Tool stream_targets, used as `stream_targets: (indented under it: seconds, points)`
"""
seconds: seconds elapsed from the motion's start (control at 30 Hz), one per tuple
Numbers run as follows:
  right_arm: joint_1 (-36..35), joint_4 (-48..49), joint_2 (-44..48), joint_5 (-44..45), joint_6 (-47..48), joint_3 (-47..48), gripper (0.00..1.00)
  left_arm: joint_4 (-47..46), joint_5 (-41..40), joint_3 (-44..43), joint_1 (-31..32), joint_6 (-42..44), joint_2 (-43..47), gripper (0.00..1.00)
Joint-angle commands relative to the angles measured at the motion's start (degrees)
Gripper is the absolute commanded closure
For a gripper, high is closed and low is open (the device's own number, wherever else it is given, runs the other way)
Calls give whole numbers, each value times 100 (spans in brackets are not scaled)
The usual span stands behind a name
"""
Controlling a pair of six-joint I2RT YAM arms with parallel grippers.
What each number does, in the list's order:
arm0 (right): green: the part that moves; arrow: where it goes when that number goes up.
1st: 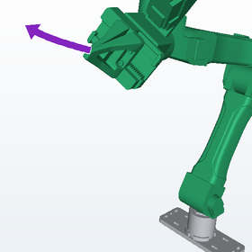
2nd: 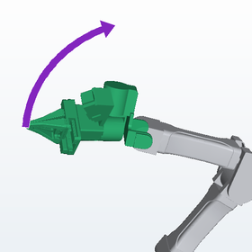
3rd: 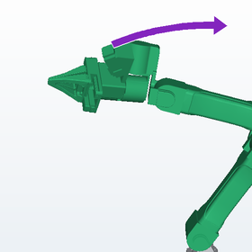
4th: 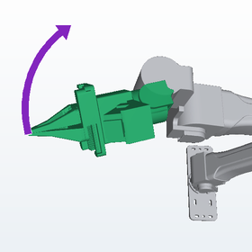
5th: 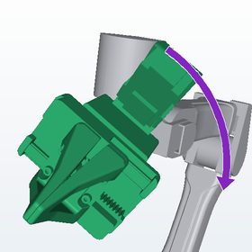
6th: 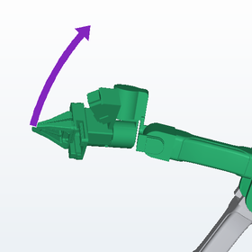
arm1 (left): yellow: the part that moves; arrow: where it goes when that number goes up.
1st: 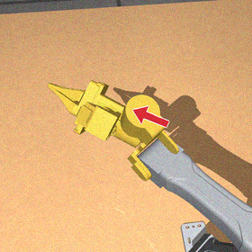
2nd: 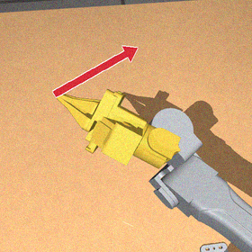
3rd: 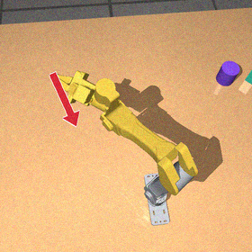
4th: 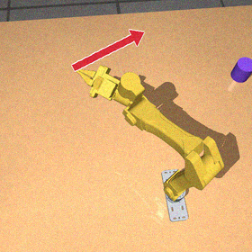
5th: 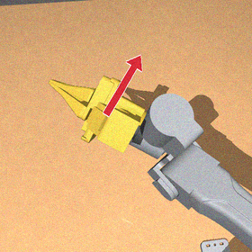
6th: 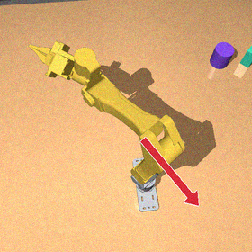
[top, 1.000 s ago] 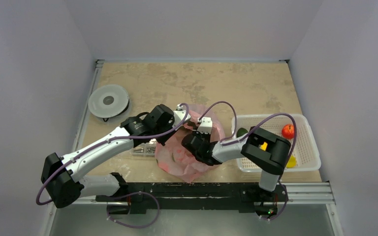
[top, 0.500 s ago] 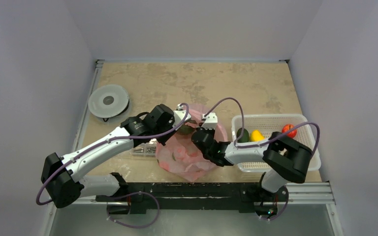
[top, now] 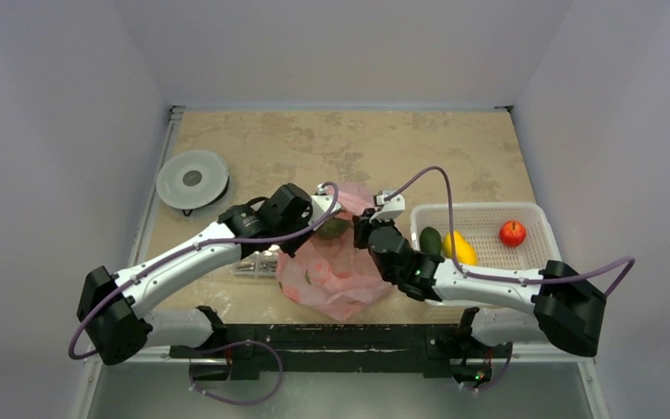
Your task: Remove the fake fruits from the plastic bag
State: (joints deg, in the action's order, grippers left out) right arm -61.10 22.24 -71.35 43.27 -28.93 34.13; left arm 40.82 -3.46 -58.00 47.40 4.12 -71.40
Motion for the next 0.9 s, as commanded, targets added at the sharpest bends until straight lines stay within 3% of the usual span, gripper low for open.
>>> stream_targets:
  seconds: [0.0,0.13,0.2,0.23,0.3,0.4,0.5,0.77,0.87]
  points:
    - [18,120,-3,-186,0,-382,100,-116,70,-278,34,-39,-42,100]
    - [19,475,-382,-291,-408,-685,99,-192,286,-304,42,-121,-175,100]
    - [19,635,-662,-379,-418,-688,78,-180,320,-361,48,-179,-278,100]
    - [19,653,-808,-421,-374,-660,73,-185,298,-394,46,-252,-319,100]
    - [19,599,-1004,-408,-424,-662,69,-210,235,-425,42,-294,-439,100]
    - [41,831,-1025,-24,-522,-992,50,-161,315,-506,43,-300,-648,100]
    - [237,888,-728,197,-749,-1223,38,-174,505,-537,96,-345,-711,100]
    - [702,588,-710,346,-1814,-967,44,-130,700,-677,123,-361,-848,100]
    - [705,468,-893,482,-1996,-682,47,147,428,-1131,123,-708,-1108,100]
